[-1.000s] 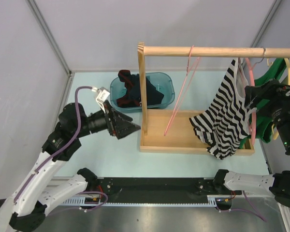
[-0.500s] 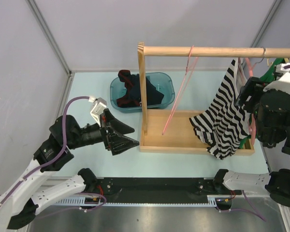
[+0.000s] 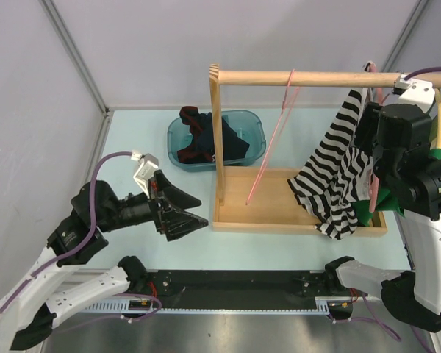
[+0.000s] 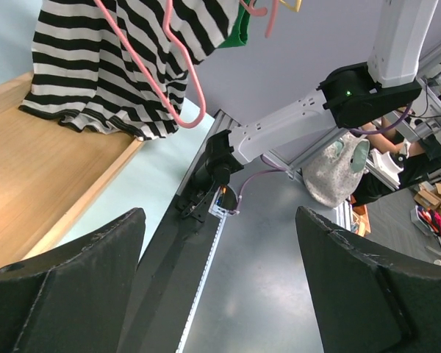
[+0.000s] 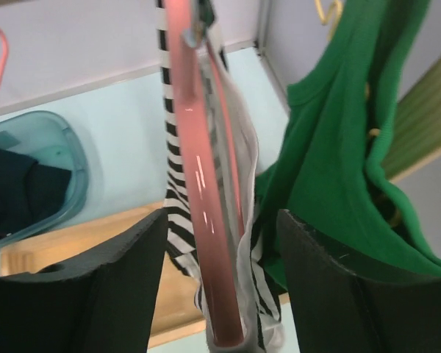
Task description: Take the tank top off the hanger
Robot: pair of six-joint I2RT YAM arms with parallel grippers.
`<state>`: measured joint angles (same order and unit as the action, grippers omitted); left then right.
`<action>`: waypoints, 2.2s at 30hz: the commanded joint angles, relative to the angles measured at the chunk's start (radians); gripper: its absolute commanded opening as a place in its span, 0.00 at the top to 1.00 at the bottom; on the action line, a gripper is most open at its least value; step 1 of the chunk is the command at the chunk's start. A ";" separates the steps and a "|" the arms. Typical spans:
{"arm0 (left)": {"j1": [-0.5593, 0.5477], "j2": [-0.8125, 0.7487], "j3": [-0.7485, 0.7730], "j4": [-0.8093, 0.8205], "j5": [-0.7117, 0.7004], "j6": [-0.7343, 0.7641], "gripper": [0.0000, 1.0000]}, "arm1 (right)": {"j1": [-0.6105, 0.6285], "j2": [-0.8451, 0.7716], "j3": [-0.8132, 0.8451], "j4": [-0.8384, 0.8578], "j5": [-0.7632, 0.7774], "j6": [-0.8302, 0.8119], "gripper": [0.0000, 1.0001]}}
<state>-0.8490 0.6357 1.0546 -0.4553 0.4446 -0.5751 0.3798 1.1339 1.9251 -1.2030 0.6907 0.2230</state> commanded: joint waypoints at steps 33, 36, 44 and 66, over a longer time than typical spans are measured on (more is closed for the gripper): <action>-0.360 0.091 0.064 0.102 -0.175 0.054 0.14 | -0.032 -0.019 0.296 0.006 -0.388 0.026 1.00; -0.360 0.084 0.047 0.076 -0.217 0.060 0.13 | -0.032 -0.051 0.273 -0.007 -0.442 0.036 1.00; -0.360 0.062 0.051 0.008 -0.322 0.067 0.10 | -0.032 -0.193 0.147 -0.038 -0.555 0.007 1.00; -0.340 -0.016 -0.112 -0.022 -0.718 -0.069 0.13 | -0.032 -0.549 -0.441 -0.113 -1.111 0.156 1.00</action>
<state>-1.2022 0.6151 1.0237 -0.5697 -0.3035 -0.6209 0.3496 0.6479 1.6226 -1.3792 -0.2432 0.3115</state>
